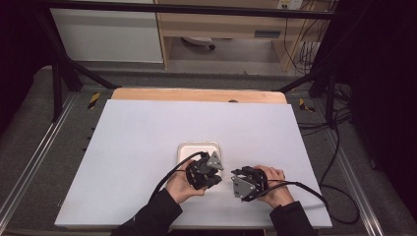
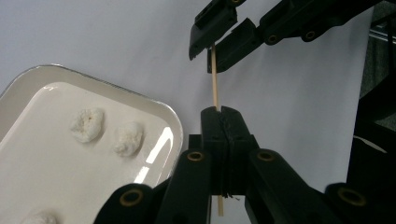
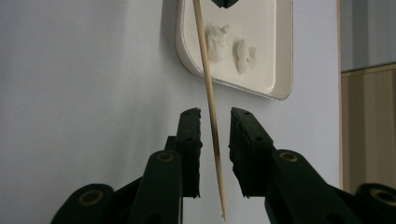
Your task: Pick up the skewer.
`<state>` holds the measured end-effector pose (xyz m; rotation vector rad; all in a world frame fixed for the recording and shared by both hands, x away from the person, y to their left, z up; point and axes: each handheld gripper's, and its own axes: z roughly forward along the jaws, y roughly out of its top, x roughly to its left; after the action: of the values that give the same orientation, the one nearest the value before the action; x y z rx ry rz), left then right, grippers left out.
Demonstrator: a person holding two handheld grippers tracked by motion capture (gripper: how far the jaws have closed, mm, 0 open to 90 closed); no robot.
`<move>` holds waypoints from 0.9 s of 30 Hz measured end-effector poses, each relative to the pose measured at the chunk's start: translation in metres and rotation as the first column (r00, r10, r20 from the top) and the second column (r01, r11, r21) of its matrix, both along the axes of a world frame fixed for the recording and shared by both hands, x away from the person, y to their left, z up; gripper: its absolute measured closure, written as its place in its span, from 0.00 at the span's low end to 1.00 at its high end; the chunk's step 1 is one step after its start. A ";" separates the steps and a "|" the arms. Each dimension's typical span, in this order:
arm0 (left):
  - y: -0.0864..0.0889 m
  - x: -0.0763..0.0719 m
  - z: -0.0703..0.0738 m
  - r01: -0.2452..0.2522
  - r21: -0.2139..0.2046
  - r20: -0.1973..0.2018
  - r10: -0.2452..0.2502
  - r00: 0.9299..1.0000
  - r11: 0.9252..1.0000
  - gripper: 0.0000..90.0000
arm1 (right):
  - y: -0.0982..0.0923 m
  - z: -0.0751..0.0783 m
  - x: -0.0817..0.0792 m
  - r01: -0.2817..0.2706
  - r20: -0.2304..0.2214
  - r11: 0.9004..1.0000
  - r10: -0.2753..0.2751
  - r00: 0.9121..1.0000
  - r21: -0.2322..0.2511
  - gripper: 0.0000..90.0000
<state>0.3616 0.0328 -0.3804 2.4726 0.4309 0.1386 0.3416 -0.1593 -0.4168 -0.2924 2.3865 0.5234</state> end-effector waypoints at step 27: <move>0.000 0.006 -0.005 -0.006 0.033 -0.035 0.007 0.999 0.999 0.88 | 0.003 -0.001 -0.003 -0.047 0.021 0.997 0.048 0.999 -0.066 0.99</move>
<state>0.3677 0.0332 -0.3853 2.5096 0.4546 0.1063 0.3390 -0.1562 -0.4182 -0.3828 2.3825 0.4617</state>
